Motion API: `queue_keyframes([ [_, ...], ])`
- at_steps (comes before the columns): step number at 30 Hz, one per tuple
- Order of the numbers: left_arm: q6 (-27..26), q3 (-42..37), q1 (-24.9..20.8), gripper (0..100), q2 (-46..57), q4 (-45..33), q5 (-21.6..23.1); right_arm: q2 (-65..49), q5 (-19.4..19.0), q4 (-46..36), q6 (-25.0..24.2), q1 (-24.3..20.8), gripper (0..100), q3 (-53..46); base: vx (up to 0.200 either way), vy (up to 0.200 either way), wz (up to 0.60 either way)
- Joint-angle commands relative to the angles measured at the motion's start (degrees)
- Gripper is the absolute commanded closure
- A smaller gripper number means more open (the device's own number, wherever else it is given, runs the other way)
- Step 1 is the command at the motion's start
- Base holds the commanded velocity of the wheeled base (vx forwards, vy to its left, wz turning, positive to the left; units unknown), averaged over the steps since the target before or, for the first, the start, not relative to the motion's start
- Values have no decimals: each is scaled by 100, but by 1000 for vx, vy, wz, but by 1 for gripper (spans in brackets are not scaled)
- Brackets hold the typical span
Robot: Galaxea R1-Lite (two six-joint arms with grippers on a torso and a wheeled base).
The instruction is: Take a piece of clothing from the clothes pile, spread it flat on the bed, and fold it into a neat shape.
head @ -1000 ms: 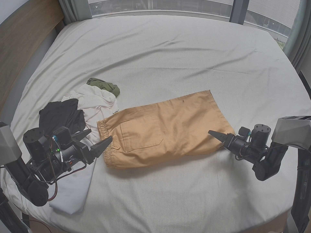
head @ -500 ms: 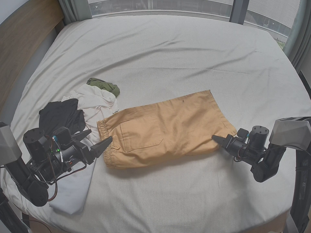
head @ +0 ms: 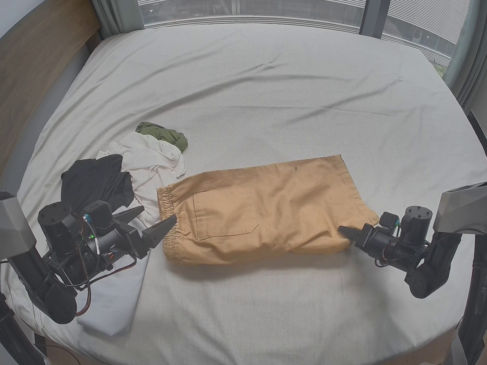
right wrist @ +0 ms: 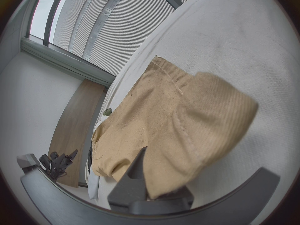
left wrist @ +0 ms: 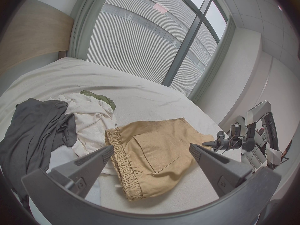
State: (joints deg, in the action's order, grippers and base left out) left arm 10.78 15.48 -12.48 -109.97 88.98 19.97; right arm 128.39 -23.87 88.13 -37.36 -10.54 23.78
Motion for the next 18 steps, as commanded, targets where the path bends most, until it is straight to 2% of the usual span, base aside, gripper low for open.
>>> queue_keyframes([
  [1,3,-10,-9,0,-24,14,-2,-315,-4,3,256,26,100,-577,0,0,0],
  [12,3,-19,-9,0,-24,14,7,-332,-4,3,1012,-308,100,-1719,0,0,0],
  [18,3,-19,-17,0,-24,14,7,-332,5,-6,1275,-317,100,-2211,0,0,0],
])
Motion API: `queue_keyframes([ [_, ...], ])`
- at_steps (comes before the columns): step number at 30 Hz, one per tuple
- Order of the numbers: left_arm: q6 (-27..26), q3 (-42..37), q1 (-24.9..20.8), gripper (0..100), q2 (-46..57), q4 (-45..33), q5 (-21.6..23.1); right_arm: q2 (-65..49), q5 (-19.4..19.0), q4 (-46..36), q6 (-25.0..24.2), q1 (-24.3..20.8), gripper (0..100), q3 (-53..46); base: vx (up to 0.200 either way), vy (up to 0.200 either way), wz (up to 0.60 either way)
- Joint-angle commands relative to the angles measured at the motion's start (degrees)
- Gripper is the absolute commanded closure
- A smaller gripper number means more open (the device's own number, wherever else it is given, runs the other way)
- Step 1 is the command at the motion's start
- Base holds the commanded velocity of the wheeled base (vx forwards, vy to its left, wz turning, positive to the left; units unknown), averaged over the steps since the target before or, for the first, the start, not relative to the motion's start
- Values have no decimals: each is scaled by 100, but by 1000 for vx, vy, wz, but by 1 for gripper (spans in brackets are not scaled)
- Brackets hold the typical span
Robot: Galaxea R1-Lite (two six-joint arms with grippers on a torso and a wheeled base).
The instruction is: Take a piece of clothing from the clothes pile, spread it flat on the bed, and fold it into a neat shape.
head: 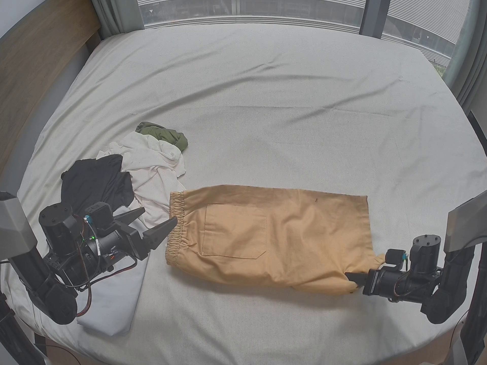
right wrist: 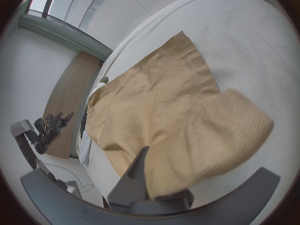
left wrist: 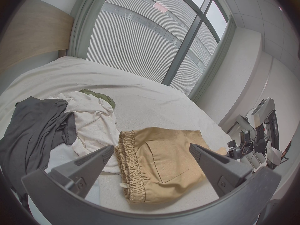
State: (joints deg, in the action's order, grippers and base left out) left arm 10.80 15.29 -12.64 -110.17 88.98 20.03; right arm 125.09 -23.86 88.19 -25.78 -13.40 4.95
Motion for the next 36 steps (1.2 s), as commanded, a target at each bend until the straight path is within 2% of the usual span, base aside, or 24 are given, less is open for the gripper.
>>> queue_keyframes([
  [1,1,1,-1,0,-5,14,1,-2,4,-3,126,-31,100,-337,0,0,0],
  [6,1,1,-1,0,-5,14,-8,24,74,-91,302,39,100,-495,0,0,0],
  [7,1,1,-10,0,-5,14,1,24,268,-91,328,118,100,-495,0,0,0],
  [14,1,1,-10,0,4,14,1,24,285,-161,451,355,100,-495,0,0,0],
  [17,1,1,-19,0,-5,14,1,-28,285,-451,680,575,100,-495,0,0,0],
  [28,1,-8,-45,0,-58,14,1,-380,285,-961,873,1006,100,-495,0,0,0],
  [36,1,-79,-125,0,-216,14,1,-986,285,-1726,970,1419,100,-495,0,0,0],
])
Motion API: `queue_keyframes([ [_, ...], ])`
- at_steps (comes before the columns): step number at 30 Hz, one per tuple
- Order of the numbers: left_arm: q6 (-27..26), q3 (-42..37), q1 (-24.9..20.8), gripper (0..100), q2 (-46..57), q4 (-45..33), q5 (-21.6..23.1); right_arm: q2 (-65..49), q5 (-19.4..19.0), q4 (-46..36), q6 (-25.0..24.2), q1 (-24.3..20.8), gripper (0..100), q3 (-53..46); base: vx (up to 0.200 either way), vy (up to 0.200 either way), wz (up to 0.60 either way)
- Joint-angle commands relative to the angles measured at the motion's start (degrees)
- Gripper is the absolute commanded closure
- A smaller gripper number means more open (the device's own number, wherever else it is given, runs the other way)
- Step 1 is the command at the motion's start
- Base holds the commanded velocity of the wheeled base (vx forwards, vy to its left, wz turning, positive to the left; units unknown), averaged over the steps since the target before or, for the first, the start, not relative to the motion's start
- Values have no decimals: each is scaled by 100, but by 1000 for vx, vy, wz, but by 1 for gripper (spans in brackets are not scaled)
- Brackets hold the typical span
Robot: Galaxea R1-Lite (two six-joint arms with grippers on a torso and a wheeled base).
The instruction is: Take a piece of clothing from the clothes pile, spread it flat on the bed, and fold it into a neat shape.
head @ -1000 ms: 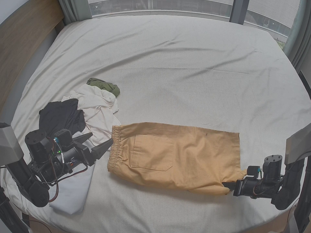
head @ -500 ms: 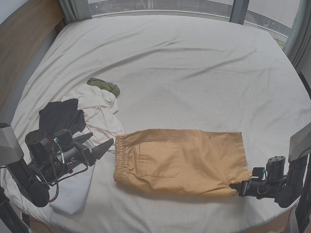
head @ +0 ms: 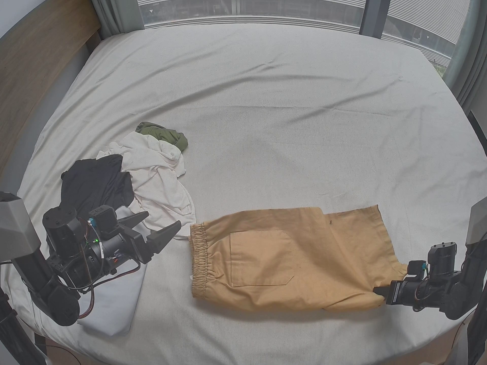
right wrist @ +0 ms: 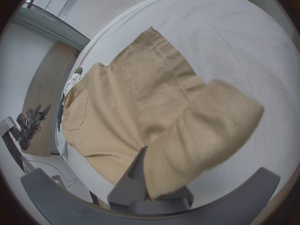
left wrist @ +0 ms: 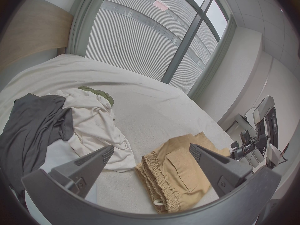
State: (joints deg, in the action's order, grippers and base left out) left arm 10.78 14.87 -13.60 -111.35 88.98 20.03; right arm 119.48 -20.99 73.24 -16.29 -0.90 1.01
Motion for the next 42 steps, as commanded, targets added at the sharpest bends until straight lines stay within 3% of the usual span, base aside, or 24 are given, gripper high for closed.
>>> queue_keyframes([
  [1,3,-37,-28,0,-98,14,1,-452,-1,-258,20,178,100,-101,0,0,0],
  [12,12,-195,-248,0,-194,14,1,-1340,7,-1462,82,363,100,-101,0,0,0],
  [21,12,-204,-274,0,-247,14,1,-1304,16,-1409,55,363,100,-101,0,0,0],
  [22,12,-195,-274,0,-247,14,1,-1304,16,-1400,38,371,0,-101,0,0,0],
  [28,12,-204,-274,0,-256,14,1,-1357,7,-1049,64,837,0,-101,0,0,0],
  [35,12,-195,-274,0,-256,14,1,-1718,-10,-363,108,1707,0,-22,0,0,0],
  [39,12,-213,-292,0,-273,14,10,-1761,-107,-108,73,1734,0,180,0,0,0],
  [42,118,-310,-380,0,-344,14,10,-1744,-529,120,47,1602,0,435,0,0,0],
])
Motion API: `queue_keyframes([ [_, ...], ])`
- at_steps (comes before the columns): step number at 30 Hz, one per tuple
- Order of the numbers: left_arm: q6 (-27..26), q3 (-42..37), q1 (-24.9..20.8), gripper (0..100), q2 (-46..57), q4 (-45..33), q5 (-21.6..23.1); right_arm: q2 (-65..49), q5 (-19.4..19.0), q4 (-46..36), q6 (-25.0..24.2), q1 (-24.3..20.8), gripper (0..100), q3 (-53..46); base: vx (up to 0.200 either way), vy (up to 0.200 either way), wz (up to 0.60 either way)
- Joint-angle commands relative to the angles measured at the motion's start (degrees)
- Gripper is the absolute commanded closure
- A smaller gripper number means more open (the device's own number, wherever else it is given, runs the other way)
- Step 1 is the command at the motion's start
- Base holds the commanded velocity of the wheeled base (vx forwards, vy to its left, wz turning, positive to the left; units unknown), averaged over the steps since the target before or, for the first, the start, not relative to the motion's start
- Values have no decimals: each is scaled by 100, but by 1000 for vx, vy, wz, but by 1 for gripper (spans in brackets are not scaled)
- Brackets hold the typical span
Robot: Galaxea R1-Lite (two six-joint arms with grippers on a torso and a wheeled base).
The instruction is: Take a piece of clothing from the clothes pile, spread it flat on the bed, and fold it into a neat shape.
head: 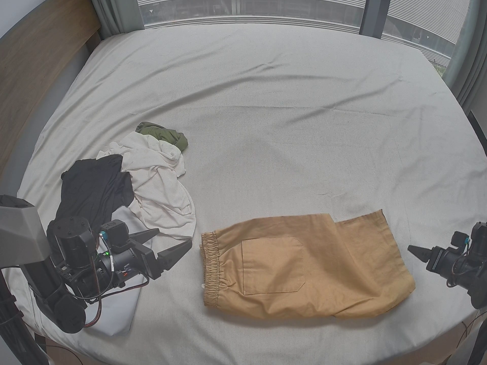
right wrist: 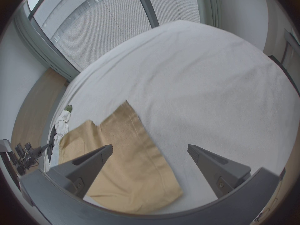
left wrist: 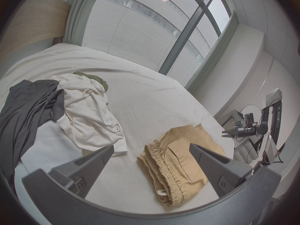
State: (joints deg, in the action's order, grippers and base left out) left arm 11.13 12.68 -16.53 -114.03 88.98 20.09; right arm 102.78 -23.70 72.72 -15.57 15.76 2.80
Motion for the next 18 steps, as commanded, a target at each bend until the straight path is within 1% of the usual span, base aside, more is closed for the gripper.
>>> queue_keyframes([
  [1,135,-108,-122,0,-84,14,4,-65,-346,243,-25,-108,0,300,0,0,0],
  [3,328,-143,-228,0,-84,14,4,-65,-539,454,-25,-311,0,396,0,0,0],
  [5,434,-143,-281,0,-84,14,-5,-65,-610,551,-34,-451,0,432,0,0,0],
  [6,601,-152,-342,0,-84,14,-5,-65,-706,665,-69,-706,0,528,0,0,0],
  [8,698,-160,-351,0,-93,14,-5,-74,-759,674,-78,-891,0,651,0,0,0],
  [9,698,-160,-351,0,-93,14,-5,-74,-759,674,-78,-891,0,651,0,0,0],
  [10,768,-143,-351,0,-181,14,4,-74,-768,647,-78,-1058,0,827,0,0,0],
  [11,794,-143,-351,0,-225,14,4,-74,-768,630,-78,-1128,0,915,0,0,0],
  [13,794,-143,-351,0,-225,14,4,-74,-768,630,-78,-1128,0,915,0,0,0],
  [14,873,-134,-351,0,-401,14,21,-65,-768,568,-87,-1348,0,1196,0,0,0],
  [18,1023,-55,-412,0,-594,14,39,5,-768,568,-96,-1524,0,1328,0,0,0],
])
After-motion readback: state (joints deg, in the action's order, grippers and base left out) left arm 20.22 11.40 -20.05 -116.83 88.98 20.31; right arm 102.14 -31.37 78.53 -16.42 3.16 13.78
